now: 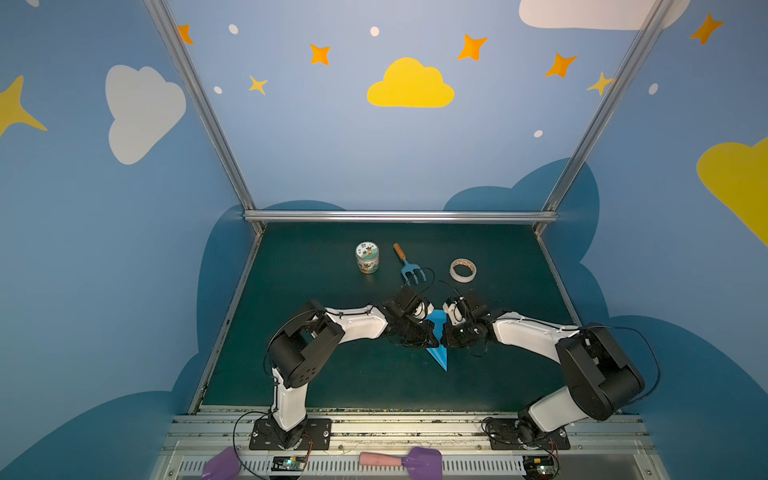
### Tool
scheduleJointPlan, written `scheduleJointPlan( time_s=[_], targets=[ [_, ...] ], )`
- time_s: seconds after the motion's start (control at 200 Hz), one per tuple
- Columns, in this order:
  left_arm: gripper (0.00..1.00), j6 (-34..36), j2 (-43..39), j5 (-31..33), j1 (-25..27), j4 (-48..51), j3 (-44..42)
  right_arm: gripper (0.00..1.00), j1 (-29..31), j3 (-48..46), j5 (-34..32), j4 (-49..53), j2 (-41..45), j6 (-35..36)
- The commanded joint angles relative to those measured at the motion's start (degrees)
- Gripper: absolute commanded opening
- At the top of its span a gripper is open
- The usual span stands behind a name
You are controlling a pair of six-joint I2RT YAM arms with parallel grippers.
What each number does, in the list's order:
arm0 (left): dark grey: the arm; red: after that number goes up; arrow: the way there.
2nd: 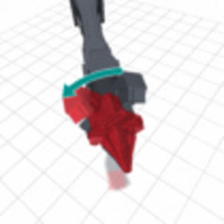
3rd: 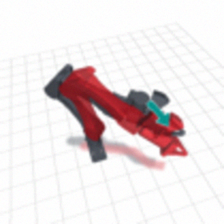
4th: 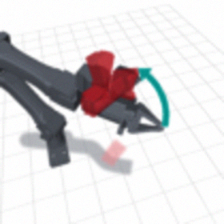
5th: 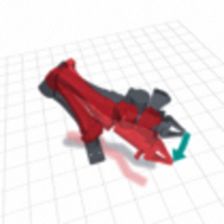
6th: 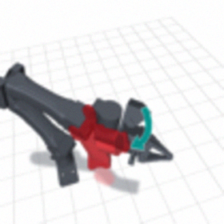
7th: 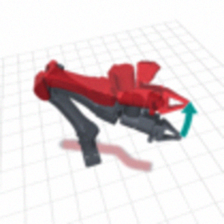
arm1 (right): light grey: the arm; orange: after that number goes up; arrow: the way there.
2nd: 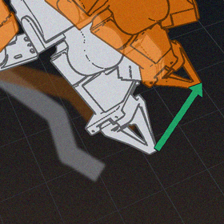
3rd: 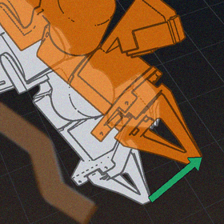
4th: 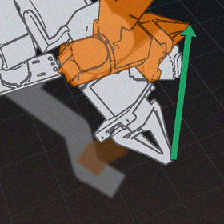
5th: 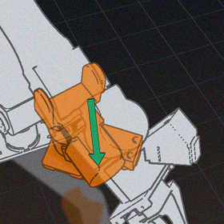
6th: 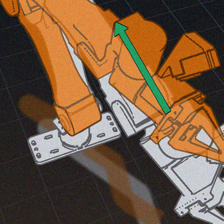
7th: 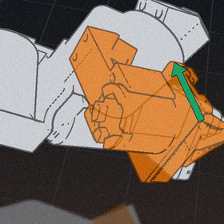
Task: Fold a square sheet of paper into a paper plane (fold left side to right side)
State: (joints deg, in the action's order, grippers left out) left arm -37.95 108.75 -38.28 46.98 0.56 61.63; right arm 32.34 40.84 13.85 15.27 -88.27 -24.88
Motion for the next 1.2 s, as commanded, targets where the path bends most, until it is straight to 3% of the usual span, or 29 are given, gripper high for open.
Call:
scheduleJointPlan(
  time_s=[0.0,0.33,0.711,1.191],
  targets=[
    [0.04,0.2,1.7,0.2,0.0,-1.2,0.8,0.00,-0.1,-1.0,-2.9,1.8,-3.3,-0.2],
    [0.04,1.9,3.7,4.1,-0.5,0.1,0.3,0.00,-0.1,-0.9,-2.8,1.9,-3.3,0.0],
    [0.04,1.1,3.2,6.3,-1.7,-3.1,-6.3,0.00,-0.1,-0.8,-2.6,1.8,-3.8,0.1],
    [0.04,3.9,2.8,7.8,-8.8,-2.2,-9.8,0.00,-0.1,-0.7,-2.8,1.9,-3.9,0.0]
  ],
)
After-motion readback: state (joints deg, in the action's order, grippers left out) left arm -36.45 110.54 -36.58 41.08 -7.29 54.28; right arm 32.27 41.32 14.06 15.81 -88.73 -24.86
